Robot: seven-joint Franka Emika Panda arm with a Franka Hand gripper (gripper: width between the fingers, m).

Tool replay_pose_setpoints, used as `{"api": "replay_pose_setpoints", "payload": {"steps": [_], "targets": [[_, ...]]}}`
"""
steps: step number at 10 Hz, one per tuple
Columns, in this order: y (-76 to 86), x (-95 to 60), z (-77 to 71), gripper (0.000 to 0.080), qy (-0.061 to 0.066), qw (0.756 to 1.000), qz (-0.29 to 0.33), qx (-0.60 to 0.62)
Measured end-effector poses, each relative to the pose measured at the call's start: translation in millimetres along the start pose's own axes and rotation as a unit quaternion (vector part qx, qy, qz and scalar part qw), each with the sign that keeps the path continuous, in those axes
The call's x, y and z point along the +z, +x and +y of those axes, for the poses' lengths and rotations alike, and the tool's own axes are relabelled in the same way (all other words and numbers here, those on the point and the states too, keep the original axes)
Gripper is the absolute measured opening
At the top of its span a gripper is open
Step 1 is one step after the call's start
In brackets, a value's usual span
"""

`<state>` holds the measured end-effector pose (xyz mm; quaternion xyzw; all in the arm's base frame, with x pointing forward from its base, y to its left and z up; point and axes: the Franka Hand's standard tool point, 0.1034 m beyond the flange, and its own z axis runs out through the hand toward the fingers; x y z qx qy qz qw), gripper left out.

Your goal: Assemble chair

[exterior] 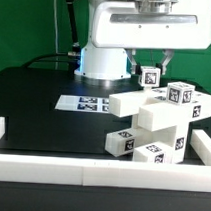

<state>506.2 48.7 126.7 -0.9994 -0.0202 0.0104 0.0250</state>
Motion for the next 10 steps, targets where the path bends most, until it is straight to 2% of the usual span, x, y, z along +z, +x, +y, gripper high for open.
{"api": "replay_pose_setpoints", "payload": {"steps": [4,10], "targets": [[-1.6,6.9,1.6,0.0290,-0.003,1.000,-0.005,0.000],[-1.3,6.9,2.2,0.0290,-0.003,1.000,-0.004,-0.001]]}}
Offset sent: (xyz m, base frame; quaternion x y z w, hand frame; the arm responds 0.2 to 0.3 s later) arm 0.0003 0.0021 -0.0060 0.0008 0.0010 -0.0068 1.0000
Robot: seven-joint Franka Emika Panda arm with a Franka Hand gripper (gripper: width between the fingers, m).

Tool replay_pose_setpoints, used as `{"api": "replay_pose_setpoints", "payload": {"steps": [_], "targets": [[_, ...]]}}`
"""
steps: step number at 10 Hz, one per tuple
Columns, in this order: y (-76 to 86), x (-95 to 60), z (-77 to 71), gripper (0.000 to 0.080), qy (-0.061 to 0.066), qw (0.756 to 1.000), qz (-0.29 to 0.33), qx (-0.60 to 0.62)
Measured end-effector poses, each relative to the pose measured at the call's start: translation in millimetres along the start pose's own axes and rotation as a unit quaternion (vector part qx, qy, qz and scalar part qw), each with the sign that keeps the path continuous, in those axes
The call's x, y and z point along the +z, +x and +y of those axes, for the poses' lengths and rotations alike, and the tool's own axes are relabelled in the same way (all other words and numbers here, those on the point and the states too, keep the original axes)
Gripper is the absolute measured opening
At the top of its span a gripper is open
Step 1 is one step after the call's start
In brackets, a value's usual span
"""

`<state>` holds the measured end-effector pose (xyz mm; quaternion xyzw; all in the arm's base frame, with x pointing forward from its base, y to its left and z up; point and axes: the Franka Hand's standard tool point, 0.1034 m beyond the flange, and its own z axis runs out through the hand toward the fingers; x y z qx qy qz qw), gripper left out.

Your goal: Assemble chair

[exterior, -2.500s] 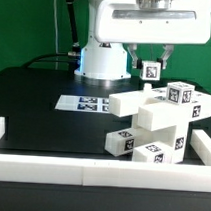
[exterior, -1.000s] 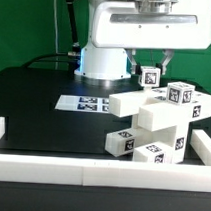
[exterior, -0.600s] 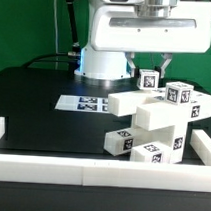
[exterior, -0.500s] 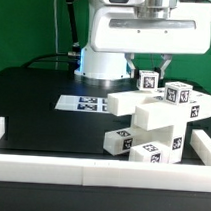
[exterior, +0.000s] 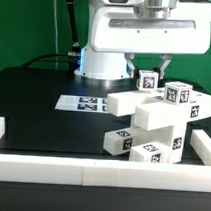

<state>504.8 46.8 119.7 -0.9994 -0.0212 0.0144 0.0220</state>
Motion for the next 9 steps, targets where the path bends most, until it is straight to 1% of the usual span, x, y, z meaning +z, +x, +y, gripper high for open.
{"api": "replay_pose_setpoints", "payload": {"steps": [6,9], "targets": [[0.0,0.0,0.0,0.0290,0.000,1.000,0.000,0.001],[0.0,0.0,-0.4,0.0290,0.000,1.000,0.000,0.028]]}}
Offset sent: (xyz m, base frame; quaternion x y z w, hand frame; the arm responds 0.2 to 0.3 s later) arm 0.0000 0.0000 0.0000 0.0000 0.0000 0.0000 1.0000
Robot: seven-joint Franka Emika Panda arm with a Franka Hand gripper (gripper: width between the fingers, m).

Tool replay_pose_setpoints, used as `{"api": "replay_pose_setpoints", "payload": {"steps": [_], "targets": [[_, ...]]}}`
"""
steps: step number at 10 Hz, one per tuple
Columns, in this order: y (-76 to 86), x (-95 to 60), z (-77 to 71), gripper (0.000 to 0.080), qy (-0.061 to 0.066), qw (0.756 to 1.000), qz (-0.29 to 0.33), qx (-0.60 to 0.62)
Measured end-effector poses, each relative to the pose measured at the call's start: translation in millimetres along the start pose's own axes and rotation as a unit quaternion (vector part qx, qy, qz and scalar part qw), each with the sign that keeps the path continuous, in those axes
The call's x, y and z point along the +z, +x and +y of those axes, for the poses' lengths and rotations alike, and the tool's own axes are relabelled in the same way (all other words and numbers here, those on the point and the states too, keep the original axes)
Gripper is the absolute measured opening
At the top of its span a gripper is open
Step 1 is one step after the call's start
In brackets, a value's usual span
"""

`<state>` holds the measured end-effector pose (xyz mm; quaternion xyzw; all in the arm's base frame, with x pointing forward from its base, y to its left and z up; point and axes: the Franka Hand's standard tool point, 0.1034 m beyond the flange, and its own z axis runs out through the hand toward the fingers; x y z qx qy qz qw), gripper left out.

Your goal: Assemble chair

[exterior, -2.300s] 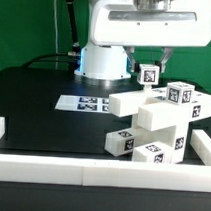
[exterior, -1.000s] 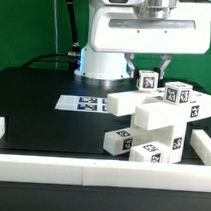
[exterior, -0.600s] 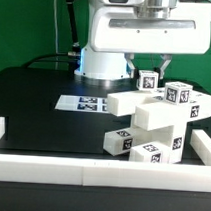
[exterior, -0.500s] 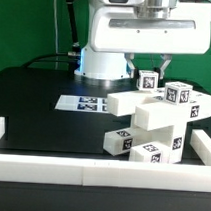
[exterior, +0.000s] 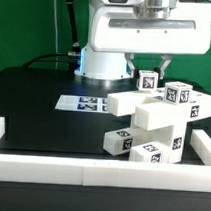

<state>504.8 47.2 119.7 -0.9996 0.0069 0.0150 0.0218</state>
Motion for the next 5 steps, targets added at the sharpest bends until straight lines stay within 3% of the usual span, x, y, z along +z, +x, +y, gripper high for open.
{"api": "replay_pose_setpoints", "payload": {"steps": [5], "targets": [[-0.2,0.1,-1.7,0.0290,0.001,0.987,0.000,0.161]]}}
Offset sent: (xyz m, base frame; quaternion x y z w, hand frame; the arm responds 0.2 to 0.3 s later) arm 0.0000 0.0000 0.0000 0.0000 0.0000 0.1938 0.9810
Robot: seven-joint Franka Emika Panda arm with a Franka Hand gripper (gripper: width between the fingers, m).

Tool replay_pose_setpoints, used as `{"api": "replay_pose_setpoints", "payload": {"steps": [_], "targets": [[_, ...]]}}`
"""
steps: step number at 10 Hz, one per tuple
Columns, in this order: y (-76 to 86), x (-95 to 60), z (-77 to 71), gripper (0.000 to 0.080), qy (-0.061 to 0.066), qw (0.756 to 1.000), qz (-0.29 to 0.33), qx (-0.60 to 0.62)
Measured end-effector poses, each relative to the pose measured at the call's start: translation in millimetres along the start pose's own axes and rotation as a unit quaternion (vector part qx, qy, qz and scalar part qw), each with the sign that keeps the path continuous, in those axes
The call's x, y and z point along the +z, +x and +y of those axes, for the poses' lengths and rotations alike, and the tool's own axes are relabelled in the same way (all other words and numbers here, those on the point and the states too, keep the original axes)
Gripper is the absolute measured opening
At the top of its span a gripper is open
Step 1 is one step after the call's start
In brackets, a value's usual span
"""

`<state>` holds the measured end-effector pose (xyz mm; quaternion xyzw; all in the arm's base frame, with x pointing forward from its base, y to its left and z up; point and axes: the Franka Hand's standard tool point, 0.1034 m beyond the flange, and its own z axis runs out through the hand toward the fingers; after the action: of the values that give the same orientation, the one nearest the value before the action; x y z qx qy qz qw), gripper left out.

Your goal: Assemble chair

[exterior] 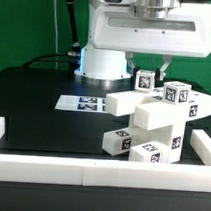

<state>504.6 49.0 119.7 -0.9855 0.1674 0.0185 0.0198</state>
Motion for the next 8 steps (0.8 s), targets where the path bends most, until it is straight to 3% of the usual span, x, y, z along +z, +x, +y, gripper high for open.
{"api": "replay_pose_setpoints", "payload": {"steps": [3,8], "targets": [[-0.5,0.1,-1.2,0.0290,0.000,0.995,0.000,0.102],[-2.2,0.2,-5.1,0.0290,0.007,0.962,-0.004,0.273]]}}
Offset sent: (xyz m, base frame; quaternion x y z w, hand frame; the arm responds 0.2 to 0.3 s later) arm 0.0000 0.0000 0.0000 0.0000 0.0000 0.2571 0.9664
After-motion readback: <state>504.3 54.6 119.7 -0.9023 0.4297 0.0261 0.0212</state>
